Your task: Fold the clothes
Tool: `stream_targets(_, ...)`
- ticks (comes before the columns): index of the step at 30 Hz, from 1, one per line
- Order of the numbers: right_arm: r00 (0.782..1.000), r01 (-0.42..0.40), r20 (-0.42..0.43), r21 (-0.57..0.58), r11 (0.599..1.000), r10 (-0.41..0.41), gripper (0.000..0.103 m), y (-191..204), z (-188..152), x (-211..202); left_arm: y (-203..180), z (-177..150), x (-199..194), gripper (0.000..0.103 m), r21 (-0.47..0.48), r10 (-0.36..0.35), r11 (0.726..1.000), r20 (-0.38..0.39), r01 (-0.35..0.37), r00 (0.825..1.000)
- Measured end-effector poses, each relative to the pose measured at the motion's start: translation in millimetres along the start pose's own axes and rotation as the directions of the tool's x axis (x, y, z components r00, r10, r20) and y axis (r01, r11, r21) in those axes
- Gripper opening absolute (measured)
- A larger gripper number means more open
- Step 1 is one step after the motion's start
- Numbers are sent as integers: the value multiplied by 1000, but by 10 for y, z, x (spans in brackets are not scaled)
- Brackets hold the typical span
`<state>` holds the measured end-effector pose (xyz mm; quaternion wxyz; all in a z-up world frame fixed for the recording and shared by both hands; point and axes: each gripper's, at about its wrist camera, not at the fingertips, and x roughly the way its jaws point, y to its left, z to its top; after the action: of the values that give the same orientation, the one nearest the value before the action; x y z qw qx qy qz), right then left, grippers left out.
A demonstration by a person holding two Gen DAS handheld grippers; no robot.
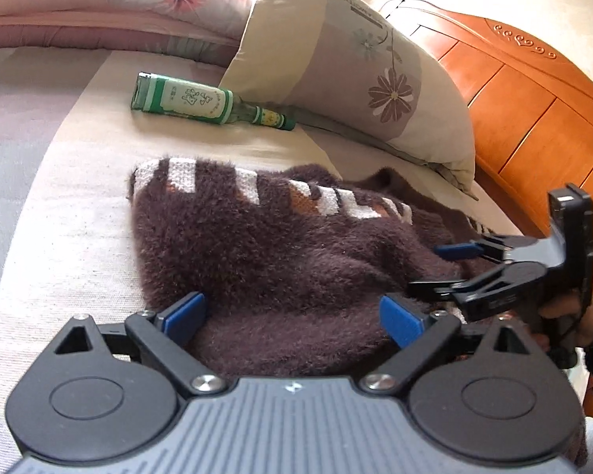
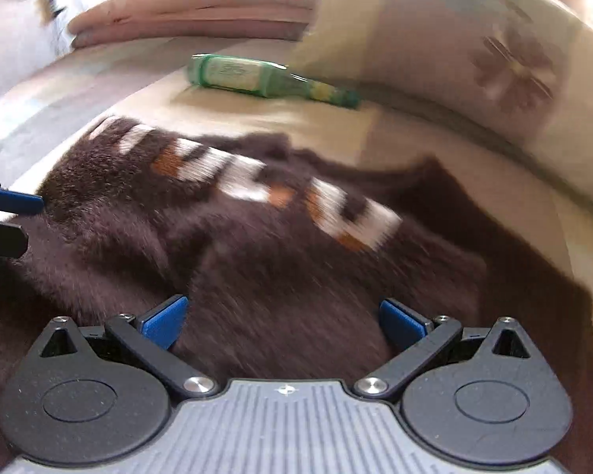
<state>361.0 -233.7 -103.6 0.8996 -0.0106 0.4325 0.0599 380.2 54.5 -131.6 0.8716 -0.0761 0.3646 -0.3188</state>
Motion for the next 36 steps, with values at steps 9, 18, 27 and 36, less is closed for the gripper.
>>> stream_targets(9, 934, -356, 64, 145, 923, 351, 103, 180, 476, -132, 110, 128, -283, 95, -13, 87, 996, 58, -87, 995)
stream_targets(18, 921, -372, 6, 310, 875, 390, 103, -75, 467, 253, 321, 182, -383, 95, -89, 121, 989, 71, -115, 990)
stream_targets(27, 972, -225, -5, 233, 946, 233, 103, 28, 576, 77, 228, 183, -373, 95, -56, 127, 991, 56, -124, 990)
stream_targets(36, 999, -40, -19, 245, 969, 46, 103, 1, 631, 356, 231, 201, -391, 95, -58, 141, 989, 45, -138, 989)
